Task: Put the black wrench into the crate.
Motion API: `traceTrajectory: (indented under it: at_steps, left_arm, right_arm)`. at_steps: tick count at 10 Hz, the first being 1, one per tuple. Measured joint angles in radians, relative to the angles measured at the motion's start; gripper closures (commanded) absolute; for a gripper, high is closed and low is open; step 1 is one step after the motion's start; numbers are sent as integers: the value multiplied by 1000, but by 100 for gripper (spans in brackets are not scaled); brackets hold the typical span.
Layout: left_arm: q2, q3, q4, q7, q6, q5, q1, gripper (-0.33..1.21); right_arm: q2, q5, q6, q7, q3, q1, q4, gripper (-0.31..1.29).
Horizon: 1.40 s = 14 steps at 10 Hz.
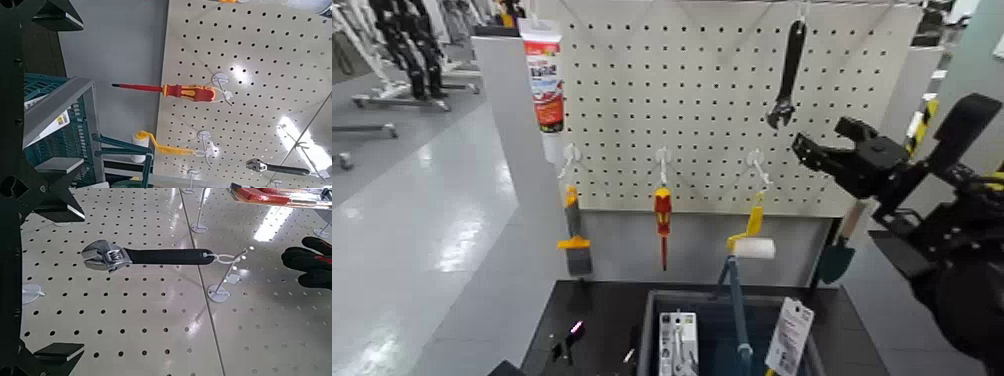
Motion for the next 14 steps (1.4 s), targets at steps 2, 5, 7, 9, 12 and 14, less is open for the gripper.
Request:
traceTrajectory:
  at_steps: [2, 5, 7, 9, 12, 14]
  left_arm:
    - [2, -1, 1, -1, 1, 3, -2, 10]
    - [2, -4, 2, -4, 4, 5, -5, 10]
    - [2, -4, 3, -7, 5, 5, -6, 10]
    - [2, -6, 4, -9, 6, 6, -8, 10]
    - [5, -9, 4, -10, 8, 6, -11, 10]
    - [5, -9, 4, -11, 8, 7, -10, 10]
  right_arm:
    - [-1, -11, 10, 38, 5, -57, 37, 14]
    - [1, -22, 21, 103, 14, -140, 98, 15]
    - [-3, -31, 30, 155, 33, -184, 145, 17]
    - [-3, -44, 31, 180, 48, -221, 184, 28]
    - [-5, -43, 33, 223, 77, -262, 224, 116]
    - [-6, -37, 44, 217, 83, -268, 221, 118]
